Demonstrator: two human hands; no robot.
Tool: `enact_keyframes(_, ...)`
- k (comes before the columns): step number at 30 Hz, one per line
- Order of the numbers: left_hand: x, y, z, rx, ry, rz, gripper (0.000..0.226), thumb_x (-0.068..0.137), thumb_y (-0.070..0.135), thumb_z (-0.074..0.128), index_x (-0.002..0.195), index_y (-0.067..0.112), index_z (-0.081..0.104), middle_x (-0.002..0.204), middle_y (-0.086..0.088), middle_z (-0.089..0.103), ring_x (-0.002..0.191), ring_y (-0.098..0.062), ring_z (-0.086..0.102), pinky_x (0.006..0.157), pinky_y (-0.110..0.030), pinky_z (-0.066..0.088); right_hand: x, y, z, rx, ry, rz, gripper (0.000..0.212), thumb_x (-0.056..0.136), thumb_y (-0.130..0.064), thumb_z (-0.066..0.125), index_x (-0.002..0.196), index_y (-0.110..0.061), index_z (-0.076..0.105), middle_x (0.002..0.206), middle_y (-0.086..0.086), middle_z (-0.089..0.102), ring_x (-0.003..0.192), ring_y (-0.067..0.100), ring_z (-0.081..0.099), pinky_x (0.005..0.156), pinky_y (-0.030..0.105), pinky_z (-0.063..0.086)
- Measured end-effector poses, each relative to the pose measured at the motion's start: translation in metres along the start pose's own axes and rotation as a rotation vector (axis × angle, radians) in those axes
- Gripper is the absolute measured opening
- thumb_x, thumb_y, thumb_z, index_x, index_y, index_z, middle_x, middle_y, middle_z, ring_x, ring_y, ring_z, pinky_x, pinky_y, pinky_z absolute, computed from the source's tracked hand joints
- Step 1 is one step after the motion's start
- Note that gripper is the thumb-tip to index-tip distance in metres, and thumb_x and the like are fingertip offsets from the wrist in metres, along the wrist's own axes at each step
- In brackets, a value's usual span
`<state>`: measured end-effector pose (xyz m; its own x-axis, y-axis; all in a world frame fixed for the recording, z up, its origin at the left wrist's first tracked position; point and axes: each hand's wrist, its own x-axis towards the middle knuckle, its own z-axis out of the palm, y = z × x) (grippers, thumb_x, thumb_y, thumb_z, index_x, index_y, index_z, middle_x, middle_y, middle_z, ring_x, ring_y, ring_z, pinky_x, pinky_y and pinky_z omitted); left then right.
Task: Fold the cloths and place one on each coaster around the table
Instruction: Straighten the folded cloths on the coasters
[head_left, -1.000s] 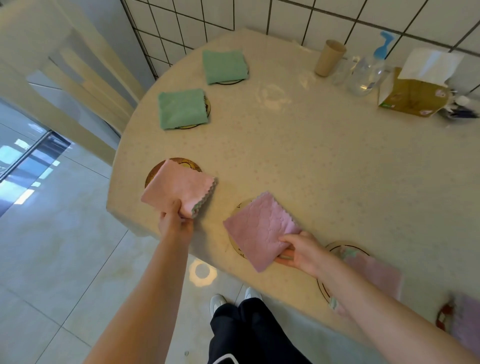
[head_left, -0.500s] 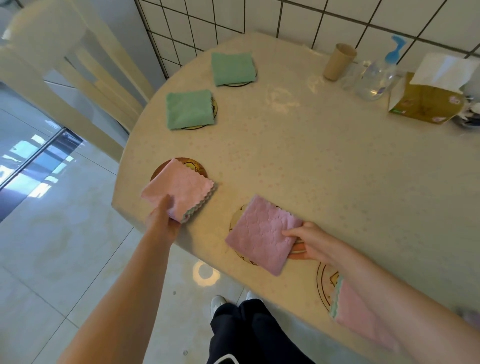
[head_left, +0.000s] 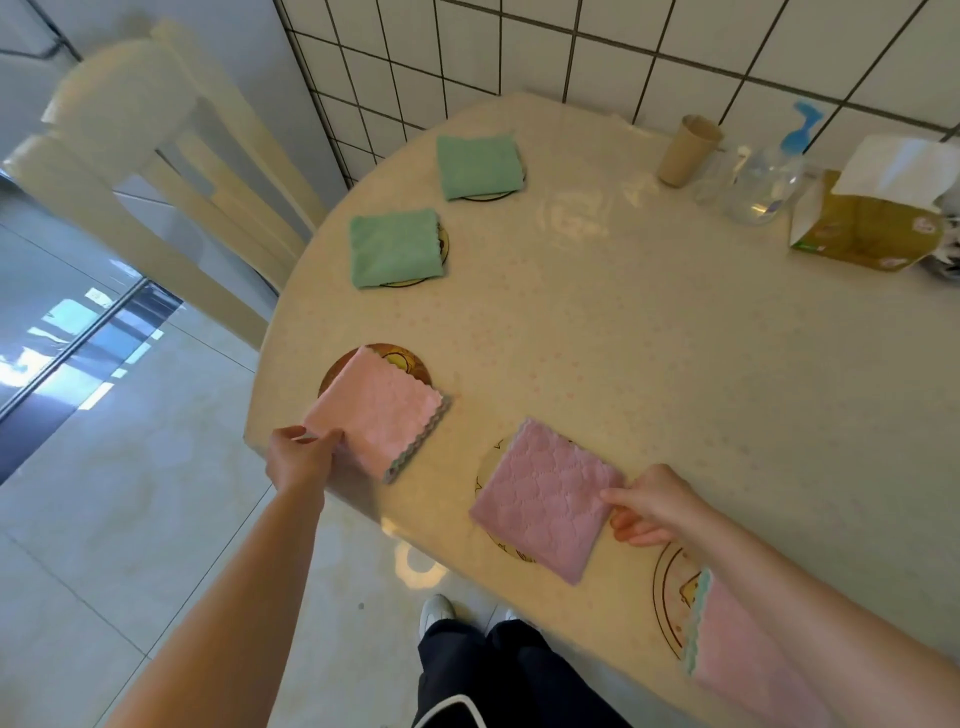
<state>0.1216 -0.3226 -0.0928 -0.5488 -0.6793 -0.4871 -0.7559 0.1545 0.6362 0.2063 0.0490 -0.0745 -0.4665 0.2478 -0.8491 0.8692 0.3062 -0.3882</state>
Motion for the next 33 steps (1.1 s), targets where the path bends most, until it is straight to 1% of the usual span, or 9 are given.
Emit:
enact_keyframes(3,0.006,0.017,-0.003,0.03,0.021,0.046,0.058,0.071,0.024,0.079,0.121,0.014,0.05,0.108,-0.007,0.057,0.097,-0.027,0.053,0.088,-0.04,0.047,-0.006,-0.021,-0.002,-0.044,0.053,-0.044,0.015,0.086,-0.016,0.062,0.086,-0.001,0.063,0.069,0.013,0.072,0.061,0.023,0.072,0.064,0.037,0.06)
enact_keyframes(7,0.031,0.05,-0.002,0.071,0.028,0.143,0.052,0.074,0.029,0.077,0.118,0.015,0.053,0.114,-0.006,0.059,0.104,-0.026,0.054,0.092,-0.041,0.047,-0.017,-0.066,0.008,0.078,-0.04,-0.137,0.013,0.088,-0.014,0.059,0.093,-0.003,0.061,0.078,0.013,0.072,0.07,0.025,0.073,0.067,0.033,0.059)
enact_keyframes(13,0.093,0.117,0.017,0.042,-0.149,0.284,0.031,0.083,0.025,0.071,0.111,0.015,0.06,0.108,-0.001,0.059,0.097,-0.021,0.054,0.081,-0.031,0.043,-0.004,-0.154,0.051,0.299,-0.111,-0.188,0.008,0.092,-0.011,0.055,0.097,-0.005,0.057,0.082,0.012,0.067,0.071,0.025,0.067,0.068,0.033,0.053)
enact_keyframes(18,0.167,0.178,0.041,0.05,-0.382,0.35,0.023,0.08,0.031,0.072,0.097,0.021,0.06,0.103,-0.006,0.066,0.093,-0.029,0.064,0.088,-0.043,0.053,0.028,-0.233,0.093,0.453,0.016,-0.185,0.004,0.089,-0.011,0.06,0.089,-0.008,0.058,0.084,0.01,0.065,0.071,0.02,0.064,0.067,0.031,0.054)
enact_keyframes(22,0.218,0.236,0.066,0.096,-0.603,0.394,0.022,0.083,0.023,0.067,0.102,0.012,0.064,0.091,-0.007,0.068,0.09,-0.029,0.065,0.088,-0.045,0.054,0.053,-0.295,0.123,0.478,0.201,-0.162,0.011,0.086,-0.017,0.064,0.095,-0.01,0.063,0.091,0.009,0.066,0.082,0.021,0.065,0.08,0.038,0.057)
enact_keyframes(24,0.229,0.265,0.081,0.078,-0.682,0.402,0.021,0.086,0.012,0.064,0.106,0.004,0.062,0.085,-0.007,0.065,0.085,-0.027,0.064,0.088,-0.042,0.054,0.065,-0.323,0.132,0.397,0.355,-0.188,0.012,0.084,-0.019,0.065,0.095,-0.013,0.065,0.098,0.009,0.068,0.09,0.026,0.065,0.086,0.04,0.055)
enact_keyframes(27,0.235,0.299,0.109,0.053,-0.754,0.387,0.017,0.087,0.006,0.061,0.104,0.001,0.062,0.084,-0.008,0.063,0.084,-0.026,0.064,0.085,-0.038,0.055,0.075,-0.36,0.141,0.223,0.514,-0.233,0.024,0.085,-0.02,0.062,0.107,-0.01,0.064,0.11,0.007,0.066,0.105,0.025,0.06,0.088,0.029,0.044)
enact_keyframes(30,0.234,0.328,0.14,0.034,-0.836,0.35,0.016,0.086,0.006,0.063,0.102,0.004,0.061,0.081,-0.006,0.063,0.083,-0.024,0.064,0.084,-0.035,0.055,0.088,-0.383,0.143,0.141,0.537,-0.256,0.024,0.086,-0.018,0.057,0.107,-0.007,0.061,0.108,0.008,0.065,0.103,0.025,0.058,0.079,0.026,0.039)
enact_keyframes(33,0.23,0.345,0.172,0.049,-0.884,0.334,0.02,0.085,0.008,0.064,0.104,0.005,0.061,0.078,-0.004,0.063,0.084,-0.024,0.064,0.079,-0.034,0.055,0.106,-0.394,0.144,0.06,0.498,-0.232,0.024,0.086,-0.019,0.055,0.107,-0.008,0.058,0.109,0.01,0.062,0.102,0.026,0.055,0.079,0.028,0.04)
